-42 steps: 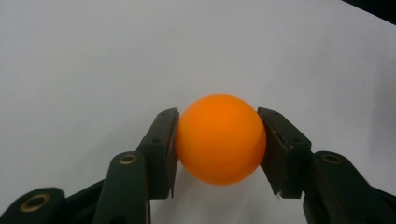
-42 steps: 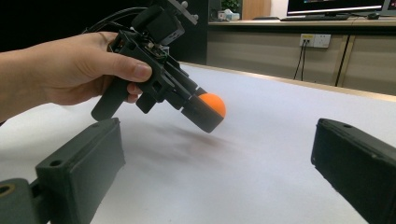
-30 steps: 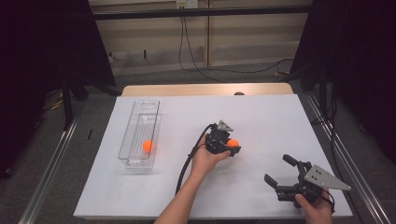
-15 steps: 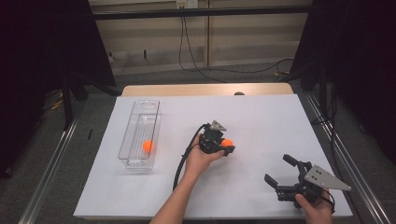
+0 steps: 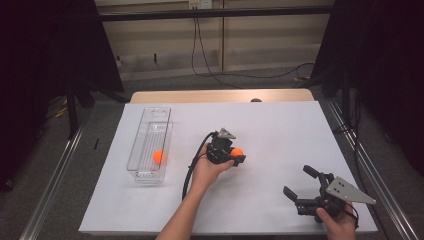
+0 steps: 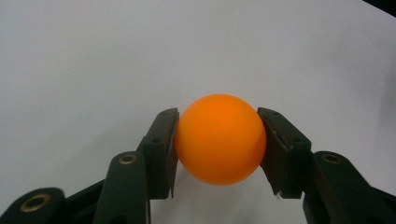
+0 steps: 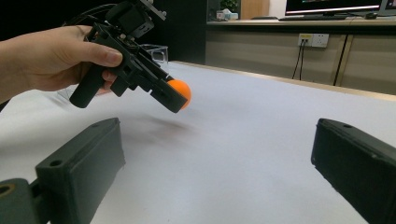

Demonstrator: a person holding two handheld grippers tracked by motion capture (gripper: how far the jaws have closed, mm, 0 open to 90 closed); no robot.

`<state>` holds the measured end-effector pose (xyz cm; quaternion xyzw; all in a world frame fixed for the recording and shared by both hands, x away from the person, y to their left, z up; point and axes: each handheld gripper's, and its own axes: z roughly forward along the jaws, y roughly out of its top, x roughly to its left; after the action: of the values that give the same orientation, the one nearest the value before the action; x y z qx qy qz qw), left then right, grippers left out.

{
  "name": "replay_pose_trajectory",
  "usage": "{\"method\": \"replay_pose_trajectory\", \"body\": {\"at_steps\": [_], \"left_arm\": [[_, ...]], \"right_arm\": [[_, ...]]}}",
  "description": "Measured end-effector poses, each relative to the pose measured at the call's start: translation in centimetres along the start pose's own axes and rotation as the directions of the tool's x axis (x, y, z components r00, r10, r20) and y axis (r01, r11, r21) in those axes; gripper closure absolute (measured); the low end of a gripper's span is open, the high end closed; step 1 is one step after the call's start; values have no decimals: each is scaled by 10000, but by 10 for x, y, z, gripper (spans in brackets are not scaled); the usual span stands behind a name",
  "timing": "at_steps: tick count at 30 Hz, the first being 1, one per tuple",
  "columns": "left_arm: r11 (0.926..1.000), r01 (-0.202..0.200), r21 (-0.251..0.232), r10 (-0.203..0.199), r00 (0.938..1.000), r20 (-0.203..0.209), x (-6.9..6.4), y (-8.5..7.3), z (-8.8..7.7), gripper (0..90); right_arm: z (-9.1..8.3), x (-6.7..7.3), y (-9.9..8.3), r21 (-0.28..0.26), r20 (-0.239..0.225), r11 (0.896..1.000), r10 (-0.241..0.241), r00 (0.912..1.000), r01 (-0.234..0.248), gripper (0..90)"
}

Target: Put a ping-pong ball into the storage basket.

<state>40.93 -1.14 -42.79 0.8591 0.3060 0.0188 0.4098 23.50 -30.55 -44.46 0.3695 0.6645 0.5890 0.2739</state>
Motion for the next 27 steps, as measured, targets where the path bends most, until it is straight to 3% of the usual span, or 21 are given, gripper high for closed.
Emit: {"method": "replay_pose_trajectory", "body": {"at_steps": [27], "left_arm": [[9998,62,179,-61,10000,-58,4,-2,-13,510]], "right_arm": [[0,0,0,-24,-23,10000,-6,10000,6,18]]}}
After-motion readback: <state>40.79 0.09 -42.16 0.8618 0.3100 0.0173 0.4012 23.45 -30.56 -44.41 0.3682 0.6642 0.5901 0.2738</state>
